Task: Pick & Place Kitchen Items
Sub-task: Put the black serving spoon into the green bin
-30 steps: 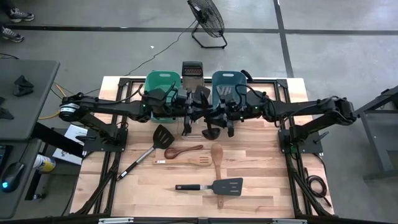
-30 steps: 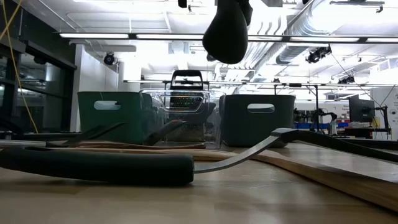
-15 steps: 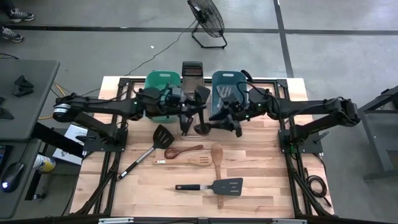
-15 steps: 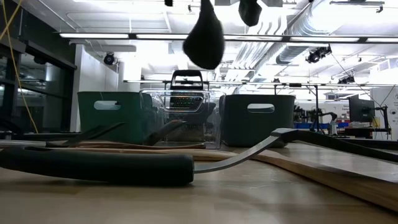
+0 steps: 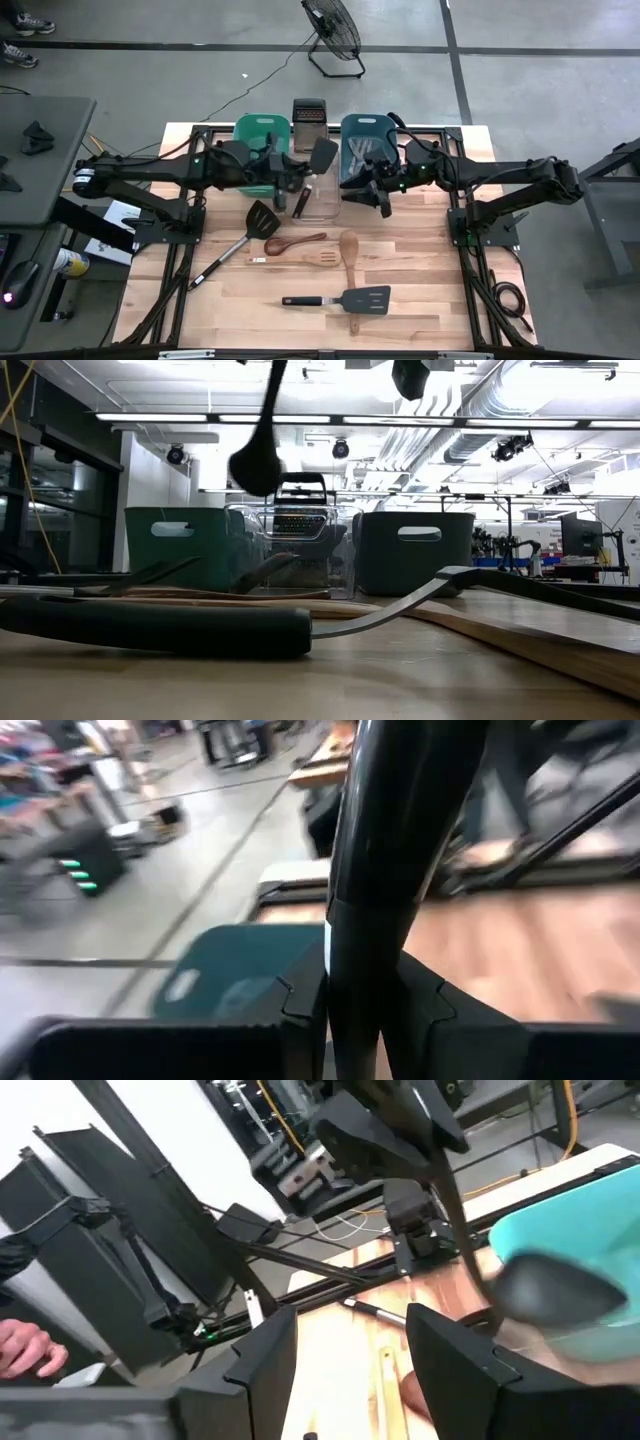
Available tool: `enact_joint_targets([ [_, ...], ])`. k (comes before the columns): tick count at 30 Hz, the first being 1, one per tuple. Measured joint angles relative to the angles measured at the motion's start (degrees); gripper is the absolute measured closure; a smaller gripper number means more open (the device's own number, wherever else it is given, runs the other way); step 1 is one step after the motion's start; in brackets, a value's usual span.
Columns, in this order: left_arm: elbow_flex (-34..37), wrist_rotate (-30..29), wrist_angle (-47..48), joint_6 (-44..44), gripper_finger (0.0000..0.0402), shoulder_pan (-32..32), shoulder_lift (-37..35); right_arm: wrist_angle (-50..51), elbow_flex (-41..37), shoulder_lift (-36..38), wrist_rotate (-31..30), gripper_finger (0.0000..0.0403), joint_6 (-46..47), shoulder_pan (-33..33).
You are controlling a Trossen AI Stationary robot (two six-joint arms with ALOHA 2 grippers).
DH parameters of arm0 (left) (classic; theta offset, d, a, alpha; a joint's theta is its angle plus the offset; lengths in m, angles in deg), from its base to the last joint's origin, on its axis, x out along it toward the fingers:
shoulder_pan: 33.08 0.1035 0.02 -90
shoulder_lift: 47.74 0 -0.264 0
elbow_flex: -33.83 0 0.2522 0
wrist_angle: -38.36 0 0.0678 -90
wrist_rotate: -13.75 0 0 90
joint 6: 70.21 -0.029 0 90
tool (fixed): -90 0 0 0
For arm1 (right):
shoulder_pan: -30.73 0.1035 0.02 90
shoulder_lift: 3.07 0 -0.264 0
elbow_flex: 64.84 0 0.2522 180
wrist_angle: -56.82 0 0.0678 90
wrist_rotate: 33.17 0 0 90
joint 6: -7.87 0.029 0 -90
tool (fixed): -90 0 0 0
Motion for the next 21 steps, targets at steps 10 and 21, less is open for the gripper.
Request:
enact_joint_targets([
  [10, 0.00, -9.13, 10.50, -12.36, 0.0343, 1.87, 0.00, 1.34, 0.00, -0.02, -9.41, 0.0221, 0.31, -0.02],
  [21, 3.77, 12.49, 14.50, -13.55, 0.0343, 18.09, -2.10, 1.32, -0.02, -0.02, -21.74, 0.0221, -1.09, -0.04],
])
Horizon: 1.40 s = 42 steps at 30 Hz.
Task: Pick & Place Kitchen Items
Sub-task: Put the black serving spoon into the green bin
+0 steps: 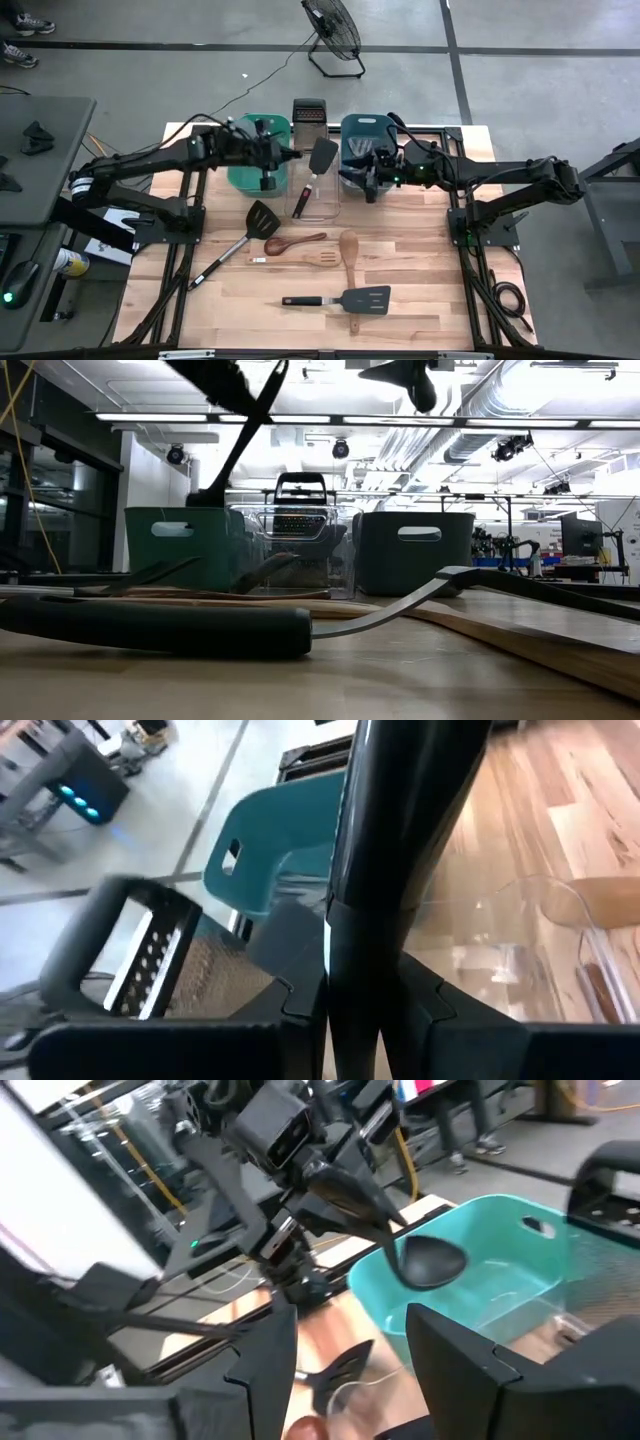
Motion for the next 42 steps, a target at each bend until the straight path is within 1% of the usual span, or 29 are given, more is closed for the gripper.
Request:
enact_joint_targets([
  [3, 3.76, 5.63, -3.61, -0.49, 0.0343, 4.60, -2.11, 0.15, -0.02, 0.00, -2.41, 0.0221, 0.00, 0.02],
  [8, 12.05, 14.34, -13.23, -0.89, 0.0343, 12.67, -5.98, 0.20, -0.02, 0.00, -4.55, 0.0221, 0.06, 0.02],
  [12, 17.12, 19.41, -19.65, -1.13, 0.0343, 18.35, -7.33, 0.28, -0.02, 0.00, -6.87, 0.0221, 0.07, 0.04],
  [18, 21.28, 19.98, -23.92, -4.21, 0.0343, 22.91, -6.72, 0.88, -0.03, -0.04, -10.06, 0.0221, -1.07, 0.02],
  [23, 23.16, 20.11, -23.99, -7.15, 0.0343, 25.10, -6.47, 1.07, -0.04, -0.04, -12.80, 0.0221, -1.10, 0.00],
  [27, 24.29, 20.18, -25.92, -9.36, 0.0343, 25.06, -6.47, 1.48, -0.04, -0.04, -14.12, 0.0221, -1.29, 0.00],
  [33, 25.08, 23.60, -25.94, -11.95, 0.0343, 25.06, -6.35, 1.64, -0.04, -0.04, -14.34, 0.0221, -1.31, -0.96],
  [42, 25.08, 24.29, -29.08, -13.22, 0.0343, 25.06, -0.68, 1.73, -0.04, -0.04, -14.32, 0.0221, -1.18, -2.14],
])
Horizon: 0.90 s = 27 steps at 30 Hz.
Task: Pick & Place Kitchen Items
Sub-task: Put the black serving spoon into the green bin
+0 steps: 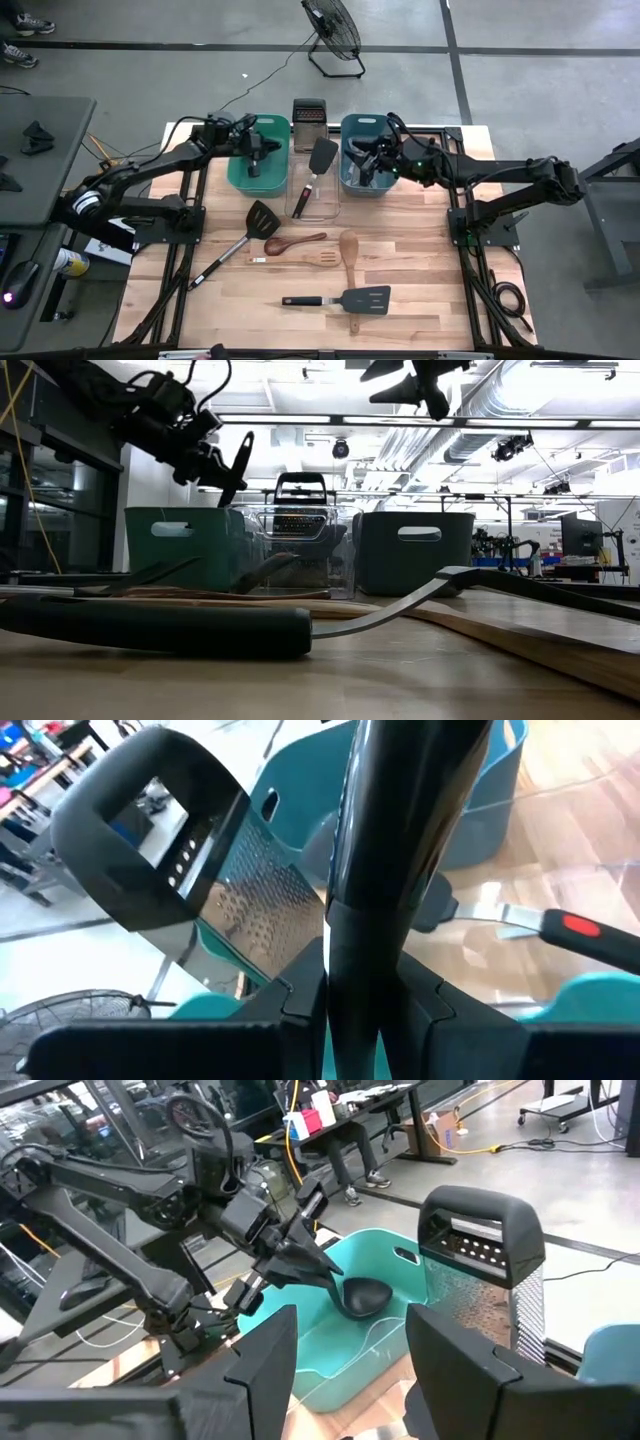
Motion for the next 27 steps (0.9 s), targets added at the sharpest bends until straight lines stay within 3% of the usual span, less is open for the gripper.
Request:
enact_joint_targets([
  [16, 0.00, -2.01, 0.08, -1.64, 0.0342, 0.00, 0.64, 1.68, 0.00, 0.00, 0.00, 0.0221, 0.33, -0.46],
  [22, -0.04, -4.68, 1.21, -1.66, 0.0294, 0.00, 0.66, 2.98, 0.00, 0.00, 0.00, 0.0221, 0.33, -0.46],
  [27, -0.04, -4.65, 1.30, -1.61, 0.0286, -0.02, 0.66, 3.02, 0.00, 0.00, 0.00, 0.0221, 0.13, -0.46],
])
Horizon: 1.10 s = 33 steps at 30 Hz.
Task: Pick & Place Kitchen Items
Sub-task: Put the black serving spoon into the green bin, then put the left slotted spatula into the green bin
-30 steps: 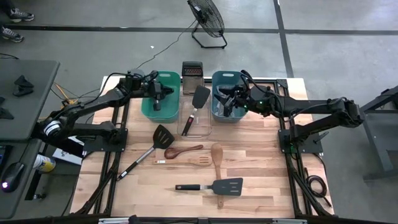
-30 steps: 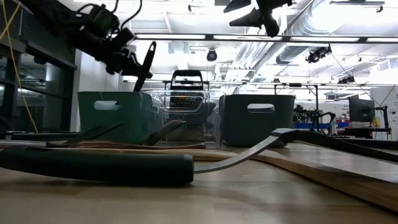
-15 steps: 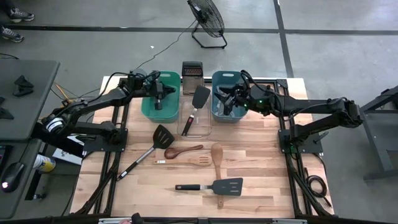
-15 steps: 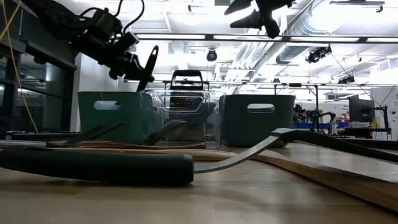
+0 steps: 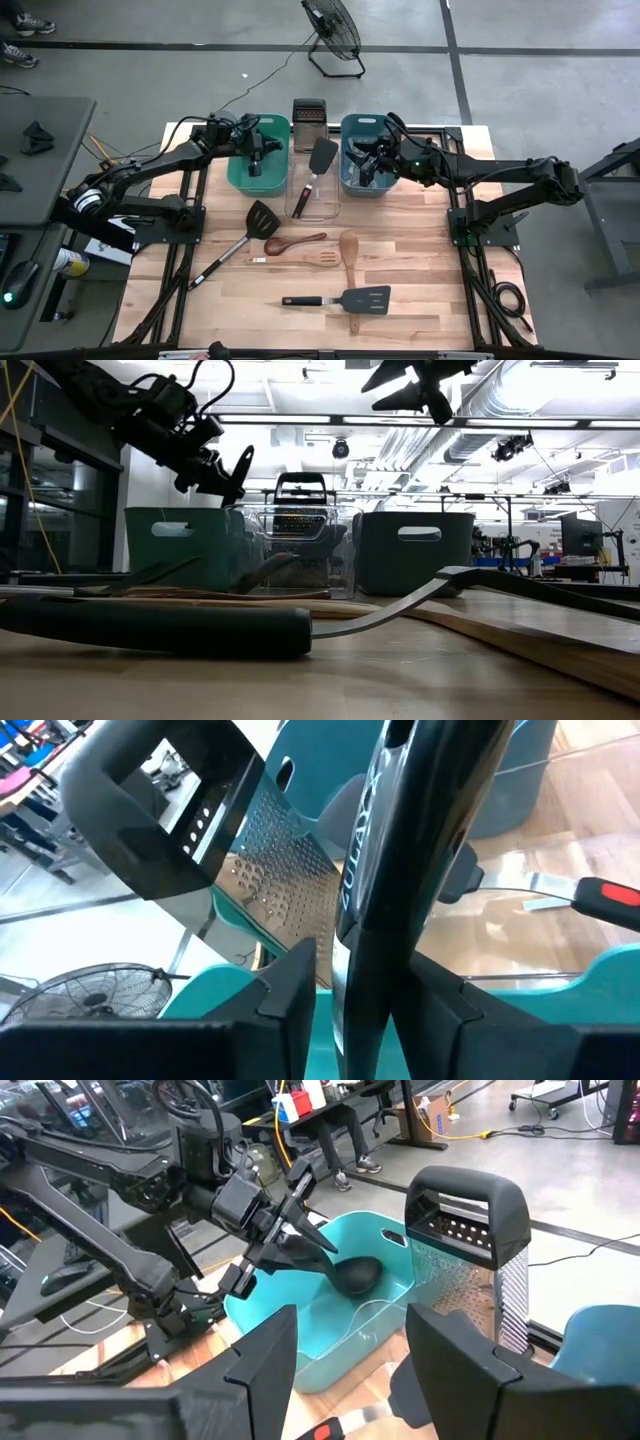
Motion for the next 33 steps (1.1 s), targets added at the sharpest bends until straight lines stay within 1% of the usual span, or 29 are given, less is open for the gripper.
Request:
enact_joint_targets([
  [6, 0.00, 1.03, 0.81, 0.17, 0.0283, 0.00, -0.94, 0.22, 0.00, 0.00, 0.00, 0.0221, -0.16, 0.00],
  [11, 0.00, 2.65, 3.84, 1.96, 0.0282, 0.00, -2.85, 0.87, 0.00, 0.00, 0.02, 0.0221, -0.20, 0.00],
  [19, 0.00, 2.63, 6.02, 3.20, 0.0281, 0.00, -4.66, 3.00, 0.00, 0.00, 0.08, 0.0221, 0.18, 0.00],
  [25, -1.52, 3.54, 5.97, 9.17, 0.0281, 0.00, -4.63, 3.08, 0.00, -0.01, 0.11, 0.0221, 0.31, 0.00],
  [27, -3.17, 4.54, 5.90, 12.39, 0.0281, 0.00, -4.63, 3.08, 0.00, 0.00, 0.11, 0.0221, 0.31, 0.00],
  [33, -9.16, 4.58, 6.98, 23.36, 0.0281, 0.00, -4.63, 3.09, 0.00, 0.00, 0.33, 0.0221, 1.59, 0.00],
])
